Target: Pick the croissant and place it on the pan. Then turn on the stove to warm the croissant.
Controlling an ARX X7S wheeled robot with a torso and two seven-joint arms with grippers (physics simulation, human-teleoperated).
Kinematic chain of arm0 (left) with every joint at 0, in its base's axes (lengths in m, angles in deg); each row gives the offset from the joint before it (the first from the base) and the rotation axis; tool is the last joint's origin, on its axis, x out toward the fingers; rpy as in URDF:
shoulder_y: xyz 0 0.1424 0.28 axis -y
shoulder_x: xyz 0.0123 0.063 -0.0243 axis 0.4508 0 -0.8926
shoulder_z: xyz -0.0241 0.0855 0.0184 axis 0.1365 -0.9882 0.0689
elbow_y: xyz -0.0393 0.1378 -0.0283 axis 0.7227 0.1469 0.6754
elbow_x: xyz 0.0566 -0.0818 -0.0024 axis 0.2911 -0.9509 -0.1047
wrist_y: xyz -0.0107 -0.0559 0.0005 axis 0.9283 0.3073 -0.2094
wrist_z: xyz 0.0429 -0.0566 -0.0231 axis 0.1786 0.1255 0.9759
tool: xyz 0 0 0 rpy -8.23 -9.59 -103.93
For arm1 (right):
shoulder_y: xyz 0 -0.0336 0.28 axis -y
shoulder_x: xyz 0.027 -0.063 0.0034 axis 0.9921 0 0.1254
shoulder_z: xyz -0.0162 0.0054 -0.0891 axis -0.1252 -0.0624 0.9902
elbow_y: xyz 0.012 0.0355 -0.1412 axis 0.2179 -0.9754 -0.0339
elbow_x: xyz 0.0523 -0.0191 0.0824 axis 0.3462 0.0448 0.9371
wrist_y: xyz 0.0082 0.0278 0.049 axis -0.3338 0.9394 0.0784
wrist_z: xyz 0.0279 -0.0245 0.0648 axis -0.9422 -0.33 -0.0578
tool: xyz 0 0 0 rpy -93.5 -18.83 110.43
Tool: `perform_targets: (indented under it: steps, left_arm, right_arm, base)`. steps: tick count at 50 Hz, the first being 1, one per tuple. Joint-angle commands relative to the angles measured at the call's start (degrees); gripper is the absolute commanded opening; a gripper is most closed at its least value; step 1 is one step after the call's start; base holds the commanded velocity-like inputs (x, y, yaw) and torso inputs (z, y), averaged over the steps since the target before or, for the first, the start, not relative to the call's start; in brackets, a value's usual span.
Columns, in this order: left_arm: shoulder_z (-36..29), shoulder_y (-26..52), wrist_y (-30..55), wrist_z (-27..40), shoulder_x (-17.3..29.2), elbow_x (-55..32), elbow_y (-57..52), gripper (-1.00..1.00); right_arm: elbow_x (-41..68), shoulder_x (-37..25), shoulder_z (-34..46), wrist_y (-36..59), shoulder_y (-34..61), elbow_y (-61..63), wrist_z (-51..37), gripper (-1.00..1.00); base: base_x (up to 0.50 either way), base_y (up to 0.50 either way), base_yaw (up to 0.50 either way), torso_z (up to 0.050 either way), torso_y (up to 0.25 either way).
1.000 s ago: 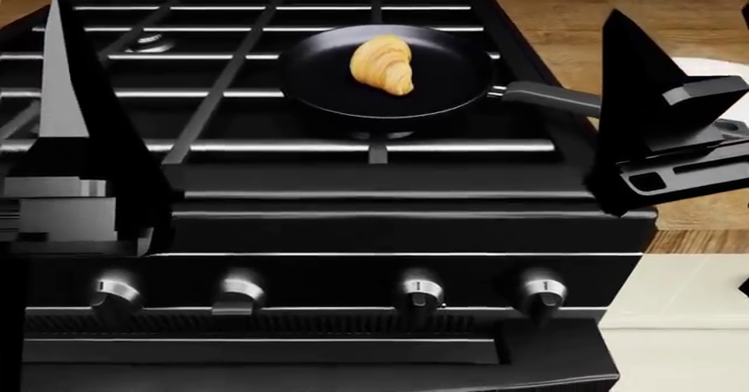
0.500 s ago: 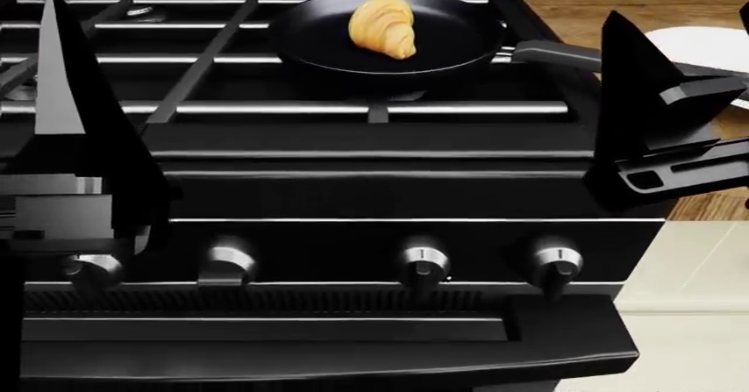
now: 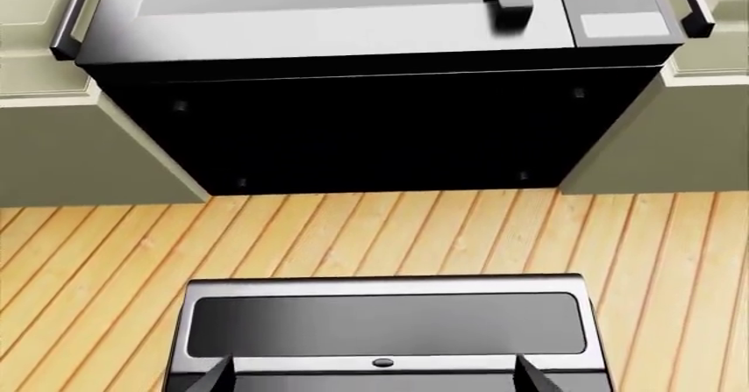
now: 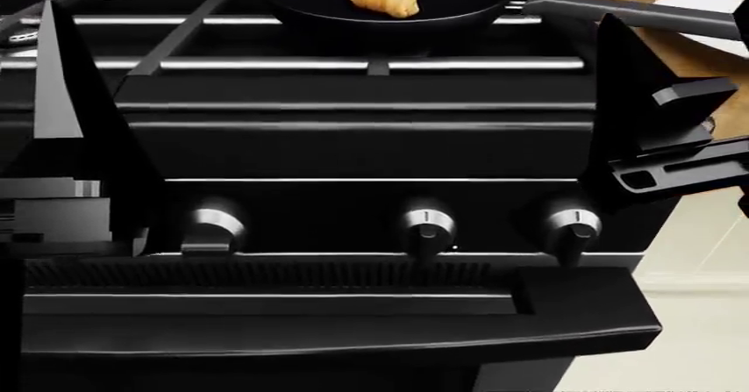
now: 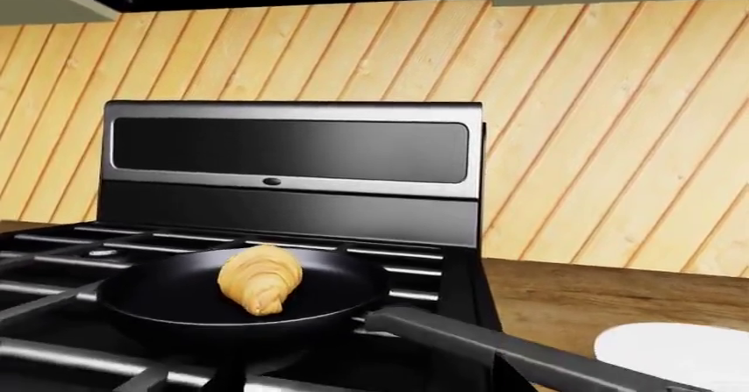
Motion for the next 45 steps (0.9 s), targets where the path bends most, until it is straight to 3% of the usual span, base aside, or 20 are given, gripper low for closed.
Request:
perform_targets:
  steps: [1,45]
  left_arm:
    - [0.1,0.0,0.0,0.0,0.1,-0.1,0.0,1.00]
    - [1.1,-1.6,-0.5,0.0,0.3,0.7,0.0,1.00]
  right_arm:
    - [-0.5,-0.1,0.3,-0.1,-0.1,-0.1,0.5,1.00]
    - [-1.7,-1.0,0.5,-1.2,-1.2,0.4,1.3,1.00]
  base:
    - [0.00,0.00,0.00,-0.050,0.000]
    - [0.00,0.00,0.00,-0.050,0.000]
